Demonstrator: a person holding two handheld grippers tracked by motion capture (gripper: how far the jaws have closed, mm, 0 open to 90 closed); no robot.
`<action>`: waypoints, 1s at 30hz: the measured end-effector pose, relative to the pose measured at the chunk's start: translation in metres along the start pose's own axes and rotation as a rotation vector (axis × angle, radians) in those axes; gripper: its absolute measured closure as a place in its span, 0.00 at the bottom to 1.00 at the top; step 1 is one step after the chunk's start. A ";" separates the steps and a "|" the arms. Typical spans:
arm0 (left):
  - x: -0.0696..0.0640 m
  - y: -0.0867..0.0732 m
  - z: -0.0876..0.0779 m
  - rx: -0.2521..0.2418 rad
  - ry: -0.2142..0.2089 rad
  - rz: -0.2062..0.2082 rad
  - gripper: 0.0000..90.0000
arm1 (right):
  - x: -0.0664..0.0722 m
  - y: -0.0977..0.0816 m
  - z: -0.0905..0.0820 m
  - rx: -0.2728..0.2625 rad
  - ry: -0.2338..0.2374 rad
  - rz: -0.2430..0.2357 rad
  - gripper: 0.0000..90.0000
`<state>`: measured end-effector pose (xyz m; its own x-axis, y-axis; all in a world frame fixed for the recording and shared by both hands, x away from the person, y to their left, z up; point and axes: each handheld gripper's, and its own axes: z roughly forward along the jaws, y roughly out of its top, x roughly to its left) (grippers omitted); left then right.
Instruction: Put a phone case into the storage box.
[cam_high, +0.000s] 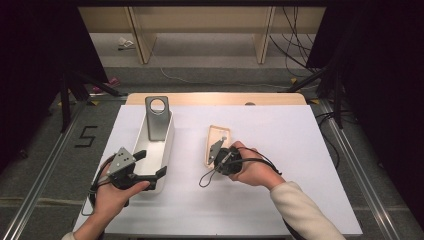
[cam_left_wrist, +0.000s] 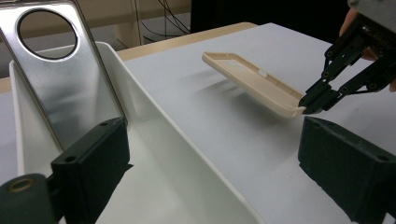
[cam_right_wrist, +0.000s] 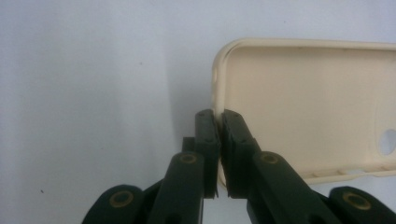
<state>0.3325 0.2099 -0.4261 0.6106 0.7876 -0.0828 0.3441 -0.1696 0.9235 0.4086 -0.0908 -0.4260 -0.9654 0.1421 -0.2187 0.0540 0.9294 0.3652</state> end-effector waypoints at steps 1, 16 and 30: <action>0.000 0.000 0.000 -0.002 0.000 0.000 0.10 | 0.000 -0.001 -0.001 -0.018 0.002 -0.004 0.96; 0.000 0.000 0.001 0.000 0.003 -0.001 0.10 | 0.008 -0.018 -0.020 -0.143 0.031 0.042 0.96; -0.001 0.006 0.006 0.001 -0.005 -0.008 0.11 | 0.022 -0.021 -0.031 -0.196 0.039 0.033 0.96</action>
<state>0.3378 0.2044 -0.4223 0.6115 0.7858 -0.0926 0.3500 -0.1637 0.9223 0.3785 -0.1176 -0.4104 -0.9733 0.1543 -0.1702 0.0385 0.8400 0.5412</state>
